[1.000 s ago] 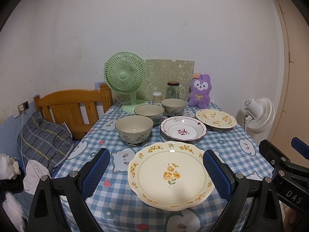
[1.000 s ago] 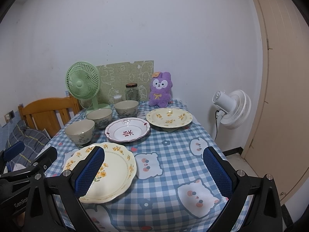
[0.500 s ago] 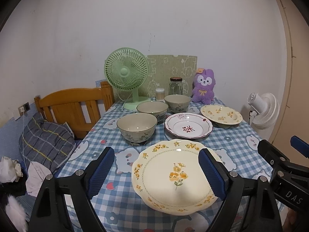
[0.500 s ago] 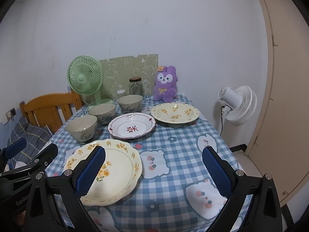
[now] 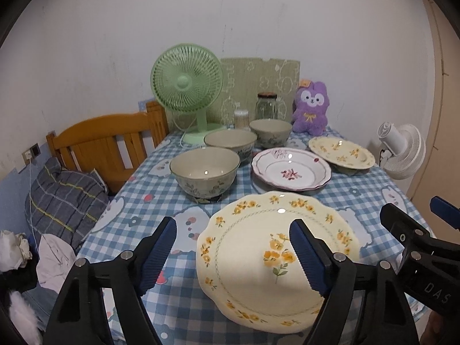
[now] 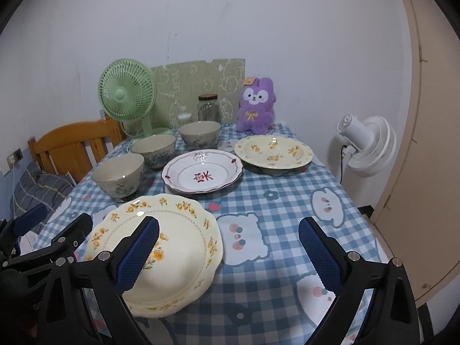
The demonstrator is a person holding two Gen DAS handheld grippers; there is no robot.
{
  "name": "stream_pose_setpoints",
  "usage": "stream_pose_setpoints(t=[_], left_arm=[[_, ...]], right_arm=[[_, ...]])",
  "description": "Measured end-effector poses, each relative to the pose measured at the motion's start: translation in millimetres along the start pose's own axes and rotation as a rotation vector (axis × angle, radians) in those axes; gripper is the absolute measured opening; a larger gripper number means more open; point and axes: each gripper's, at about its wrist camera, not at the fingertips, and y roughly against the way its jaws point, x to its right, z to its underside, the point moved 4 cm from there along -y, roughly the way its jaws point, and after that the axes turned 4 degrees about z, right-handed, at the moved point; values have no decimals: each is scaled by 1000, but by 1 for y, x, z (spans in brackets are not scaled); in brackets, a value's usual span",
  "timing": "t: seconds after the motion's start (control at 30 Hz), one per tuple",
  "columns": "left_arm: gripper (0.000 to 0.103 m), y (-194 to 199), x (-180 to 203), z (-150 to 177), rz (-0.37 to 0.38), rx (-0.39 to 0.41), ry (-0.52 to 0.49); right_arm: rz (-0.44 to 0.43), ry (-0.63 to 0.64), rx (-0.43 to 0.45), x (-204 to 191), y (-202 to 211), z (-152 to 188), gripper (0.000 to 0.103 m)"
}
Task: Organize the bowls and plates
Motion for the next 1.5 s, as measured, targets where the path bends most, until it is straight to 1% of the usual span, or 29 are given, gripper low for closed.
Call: stream_pose_setpoints(t=[0.17,0.33,0.47,0.53,0.6,0.73,0.9,1.0,1.2,1.4,1.5], left_arm=[[78,-20,-7,7,9,-57,7],[75,-36,-16,11,13,-91,23],[67,-52,-20,15,38,-137,29],[66,-59,-23,19,46,-164,32],[63,-66,-26,22,50,-187,36],[60,-76,-30,26,50,-213,39],[48,-86,-33,30,48,-247,37],[45,-92,-35,32,50,-263,41],[43,-101,-37,36,65,-296,49],[43,-103,-38,35,79,-297,53],[45,-106,-40,35,102,-321,86]], right_arm=[[-7,14,-44,-10,-20,5,96],[-10,27,-82,-19,-40,8,94],[-10,35,-116,-25,-56,11,92],[-8,40,-137,-28,-64,13,91],[-7,43,-156,-30,-71,16,88],[-12,44,-199,-33,-85,21,83],[-17,51,-236,-37,-100,27,78],[-16,51,-253,-38,-107,29,75],[-25,48,-293,-40,-117,35,64],[-22,45,-318,-41,-124,38,61],[-13,45,-332,-41,-127,41,60]])
